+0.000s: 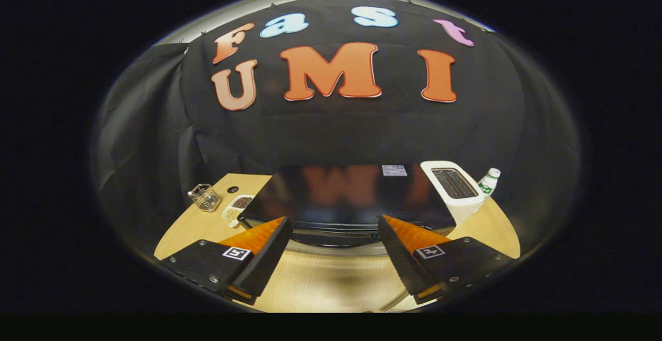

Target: Open the toaster oven, put the food inside, and close the toaster oven door.

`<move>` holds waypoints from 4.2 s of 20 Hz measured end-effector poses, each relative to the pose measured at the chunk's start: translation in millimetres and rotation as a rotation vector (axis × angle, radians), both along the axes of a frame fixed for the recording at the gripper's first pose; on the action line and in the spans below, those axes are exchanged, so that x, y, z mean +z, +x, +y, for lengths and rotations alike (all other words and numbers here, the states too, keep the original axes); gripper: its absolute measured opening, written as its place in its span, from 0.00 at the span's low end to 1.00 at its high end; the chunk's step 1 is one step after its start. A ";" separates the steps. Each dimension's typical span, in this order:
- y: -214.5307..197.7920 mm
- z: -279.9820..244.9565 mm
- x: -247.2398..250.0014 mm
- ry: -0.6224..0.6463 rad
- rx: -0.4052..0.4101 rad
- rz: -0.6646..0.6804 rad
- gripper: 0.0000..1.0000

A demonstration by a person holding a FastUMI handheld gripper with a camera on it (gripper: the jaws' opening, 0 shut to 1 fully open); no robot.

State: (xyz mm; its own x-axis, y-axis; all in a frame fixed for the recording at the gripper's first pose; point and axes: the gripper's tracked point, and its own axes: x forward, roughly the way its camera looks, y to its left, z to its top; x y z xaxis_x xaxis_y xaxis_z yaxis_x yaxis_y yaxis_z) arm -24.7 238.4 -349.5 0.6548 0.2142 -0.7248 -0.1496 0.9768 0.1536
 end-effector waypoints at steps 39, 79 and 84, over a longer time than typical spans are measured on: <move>-226.3 11.2 -105.7 0.110 0.090 0.629 0.90; -240.6 -219.5 -83.8 0.177 -0.278 0.639 0.83; -229.3 -219.6 -82.8 0.305 -0.359 0.631 0.44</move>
